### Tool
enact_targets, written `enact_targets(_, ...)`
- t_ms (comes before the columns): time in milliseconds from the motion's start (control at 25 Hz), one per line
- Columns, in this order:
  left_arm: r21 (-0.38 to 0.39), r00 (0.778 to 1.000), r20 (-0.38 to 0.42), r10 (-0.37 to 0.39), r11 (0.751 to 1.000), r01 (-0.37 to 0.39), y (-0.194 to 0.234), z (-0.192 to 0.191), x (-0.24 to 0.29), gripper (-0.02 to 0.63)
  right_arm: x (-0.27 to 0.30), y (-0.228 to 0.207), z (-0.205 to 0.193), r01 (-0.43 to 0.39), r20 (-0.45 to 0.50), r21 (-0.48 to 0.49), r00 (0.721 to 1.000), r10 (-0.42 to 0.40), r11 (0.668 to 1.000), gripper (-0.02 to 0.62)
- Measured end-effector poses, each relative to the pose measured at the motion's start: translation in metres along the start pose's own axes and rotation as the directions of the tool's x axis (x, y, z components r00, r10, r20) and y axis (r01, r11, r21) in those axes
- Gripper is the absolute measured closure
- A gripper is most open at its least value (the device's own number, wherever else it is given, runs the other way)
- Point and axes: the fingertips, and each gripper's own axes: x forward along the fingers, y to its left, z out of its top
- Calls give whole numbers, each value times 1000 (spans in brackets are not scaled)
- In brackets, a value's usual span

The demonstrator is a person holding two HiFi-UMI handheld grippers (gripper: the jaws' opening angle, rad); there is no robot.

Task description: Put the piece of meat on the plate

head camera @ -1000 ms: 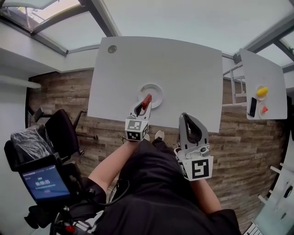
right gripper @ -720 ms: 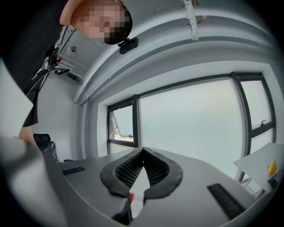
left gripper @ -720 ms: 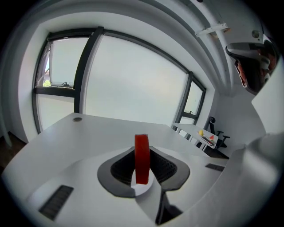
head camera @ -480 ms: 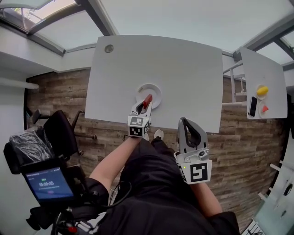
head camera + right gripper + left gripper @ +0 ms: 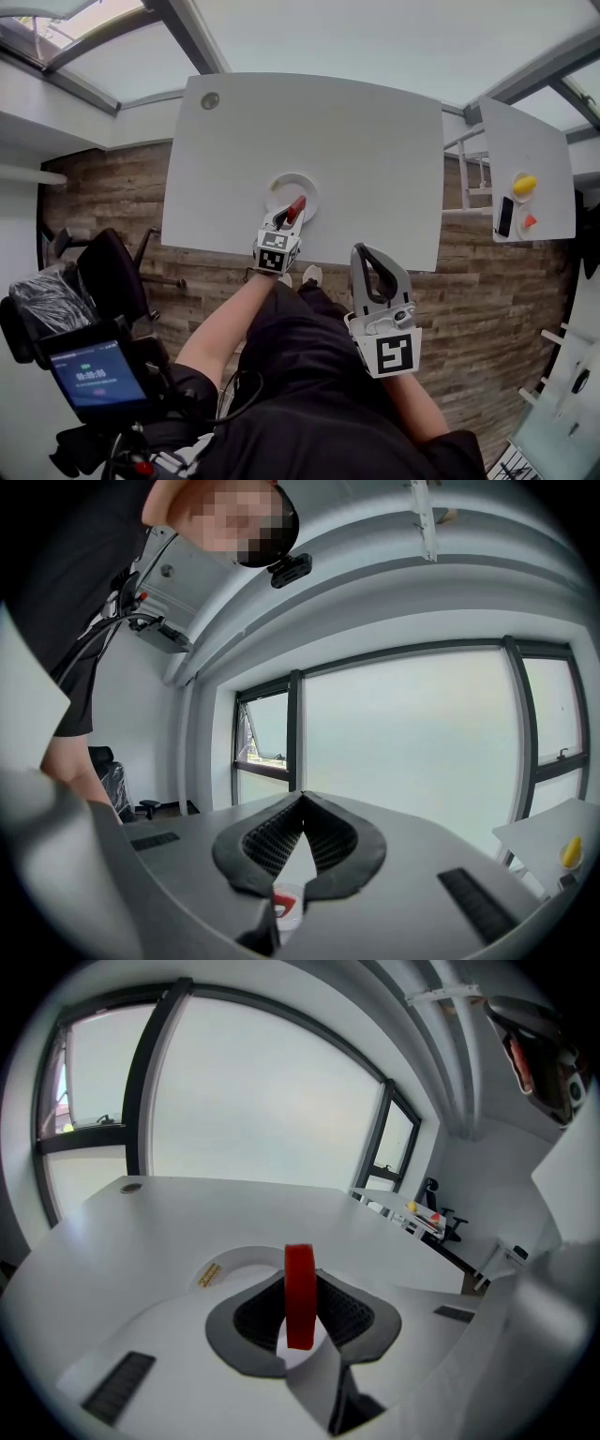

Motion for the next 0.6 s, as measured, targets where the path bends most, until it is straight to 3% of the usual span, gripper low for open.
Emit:
enact_targets(440,17,997,-77,-33,999,34,10,-18,18,514,9,-2,-7,11,-24,10,1000,-11,1000,592)
enact_targets(600,1,996,-58,-72,997,72,3,-21,10,514,-7,5,-5,25,-22,4,999,-25,1000,592)
